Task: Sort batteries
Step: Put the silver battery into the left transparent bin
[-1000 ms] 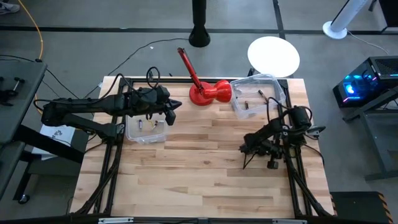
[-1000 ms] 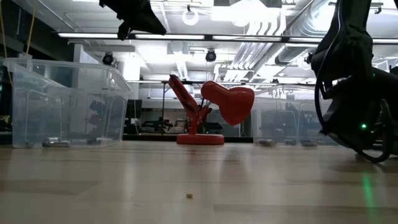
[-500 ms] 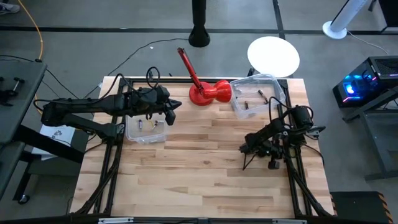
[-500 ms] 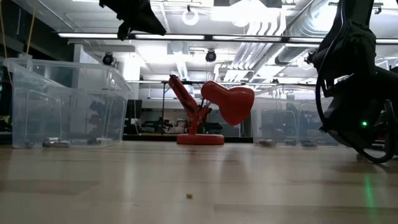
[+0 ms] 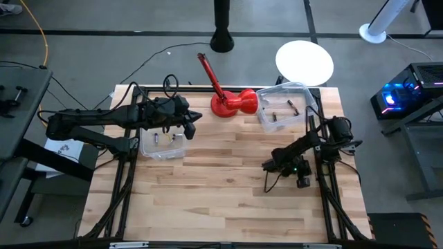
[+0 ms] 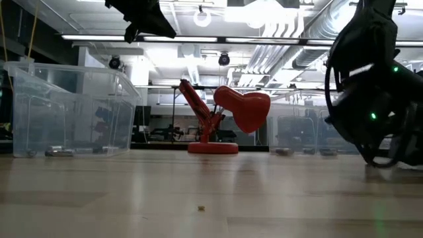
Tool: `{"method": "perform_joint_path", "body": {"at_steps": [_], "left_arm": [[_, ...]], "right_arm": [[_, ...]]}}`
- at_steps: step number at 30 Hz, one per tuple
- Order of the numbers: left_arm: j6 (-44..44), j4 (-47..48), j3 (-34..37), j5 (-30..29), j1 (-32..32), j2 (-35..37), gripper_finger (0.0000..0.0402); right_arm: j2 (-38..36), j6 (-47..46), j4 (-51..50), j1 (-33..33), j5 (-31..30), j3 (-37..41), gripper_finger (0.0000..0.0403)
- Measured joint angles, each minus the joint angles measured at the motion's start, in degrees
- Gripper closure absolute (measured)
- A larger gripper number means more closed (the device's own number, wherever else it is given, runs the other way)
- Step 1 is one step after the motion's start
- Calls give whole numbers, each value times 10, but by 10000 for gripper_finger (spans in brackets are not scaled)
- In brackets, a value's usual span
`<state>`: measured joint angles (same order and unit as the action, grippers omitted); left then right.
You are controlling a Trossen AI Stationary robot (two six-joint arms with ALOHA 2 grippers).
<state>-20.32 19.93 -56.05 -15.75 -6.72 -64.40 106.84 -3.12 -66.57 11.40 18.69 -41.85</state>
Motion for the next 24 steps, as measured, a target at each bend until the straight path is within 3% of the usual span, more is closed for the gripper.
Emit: {"method": "perform_joint_path", "body": {"at_steps": [6,14,24], "left_arm": [[16,-1,0,0,0,0,401],[30,-3,0,-9,0,0,402],[30,-6,0,-9,0,0,402]], "right_arm": [[-45,-69,-8,-1,0,-2,403],[-43,-217,6,-28,38,64,403],[-46,-307,14,-51,50,86,403]]}}
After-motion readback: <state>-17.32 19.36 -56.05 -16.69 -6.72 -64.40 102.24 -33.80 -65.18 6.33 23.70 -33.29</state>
